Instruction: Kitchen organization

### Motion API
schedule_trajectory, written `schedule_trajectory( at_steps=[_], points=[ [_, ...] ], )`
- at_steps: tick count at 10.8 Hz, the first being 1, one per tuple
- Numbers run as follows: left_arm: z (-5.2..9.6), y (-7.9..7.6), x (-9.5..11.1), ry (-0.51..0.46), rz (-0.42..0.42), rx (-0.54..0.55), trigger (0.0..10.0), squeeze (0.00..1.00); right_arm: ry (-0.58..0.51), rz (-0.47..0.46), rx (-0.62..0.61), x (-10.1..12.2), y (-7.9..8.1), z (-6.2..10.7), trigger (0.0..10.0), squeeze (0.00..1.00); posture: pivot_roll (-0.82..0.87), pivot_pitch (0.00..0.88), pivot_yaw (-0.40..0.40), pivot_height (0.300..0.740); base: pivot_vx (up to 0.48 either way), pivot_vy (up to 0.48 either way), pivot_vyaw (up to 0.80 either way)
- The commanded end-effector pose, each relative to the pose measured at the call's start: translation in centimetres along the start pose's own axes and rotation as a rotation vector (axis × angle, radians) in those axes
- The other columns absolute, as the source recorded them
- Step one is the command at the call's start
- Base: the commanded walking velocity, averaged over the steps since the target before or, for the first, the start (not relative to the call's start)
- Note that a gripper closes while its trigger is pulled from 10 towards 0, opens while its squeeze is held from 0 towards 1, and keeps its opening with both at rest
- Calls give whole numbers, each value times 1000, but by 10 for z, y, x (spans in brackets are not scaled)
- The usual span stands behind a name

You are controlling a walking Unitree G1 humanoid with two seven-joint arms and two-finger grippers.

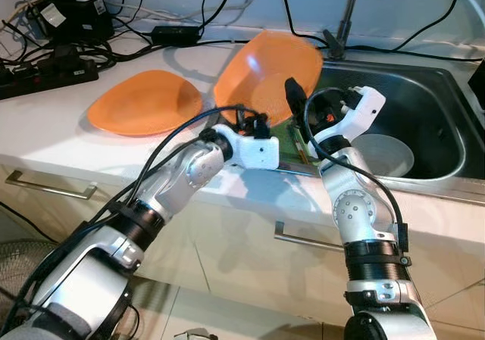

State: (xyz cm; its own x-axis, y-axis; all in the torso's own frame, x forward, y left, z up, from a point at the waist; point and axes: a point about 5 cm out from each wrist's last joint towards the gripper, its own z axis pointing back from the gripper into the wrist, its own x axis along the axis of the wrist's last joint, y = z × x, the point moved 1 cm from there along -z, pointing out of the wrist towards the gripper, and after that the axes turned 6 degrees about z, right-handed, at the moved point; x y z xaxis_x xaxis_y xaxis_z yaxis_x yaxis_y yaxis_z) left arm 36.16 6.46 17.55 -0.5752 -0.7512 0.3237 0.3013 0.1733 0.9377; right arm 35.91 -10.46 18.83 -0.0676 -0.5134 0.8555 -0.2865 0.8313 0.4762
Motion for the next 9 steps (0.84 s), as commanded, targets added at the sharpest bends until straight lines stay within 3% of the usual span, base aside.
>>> schedule_trajectory(
  at_steps=[1,4,5,6,7,9],
  points=[
    [0,7,8,-36,-32,19,10000,0,0,5,-11,3,1,-4,10000,0,83,0,36,740,0,0,0],
    [2,2,5,-18,-73,-4,10000,0,-7,13,-44,8,-3,-11,10000,0,82,0,35,740,0,0,0],
    [2,1,5,-19,-79,-7,10000,0,-1,16,-38,8,-2,-12,6902,0,84,0,34,740,0,0,0],
    [2,0,6,-21,-82,-9,10000,0,2,19,-33,7,-1,-13,1137,0,84,0,34,740,0,0,0],
    [2,0,6,-22,-83,-10,10000,0,2,19,-31,7,0,-13,0,0,83,0,34,740,0,0,0],
    [1,0,6,-25,-90,-10,10000,0,5,20,-27,7,0,-14,0,0,82,0,33,740,0,0,0]
  ],
)
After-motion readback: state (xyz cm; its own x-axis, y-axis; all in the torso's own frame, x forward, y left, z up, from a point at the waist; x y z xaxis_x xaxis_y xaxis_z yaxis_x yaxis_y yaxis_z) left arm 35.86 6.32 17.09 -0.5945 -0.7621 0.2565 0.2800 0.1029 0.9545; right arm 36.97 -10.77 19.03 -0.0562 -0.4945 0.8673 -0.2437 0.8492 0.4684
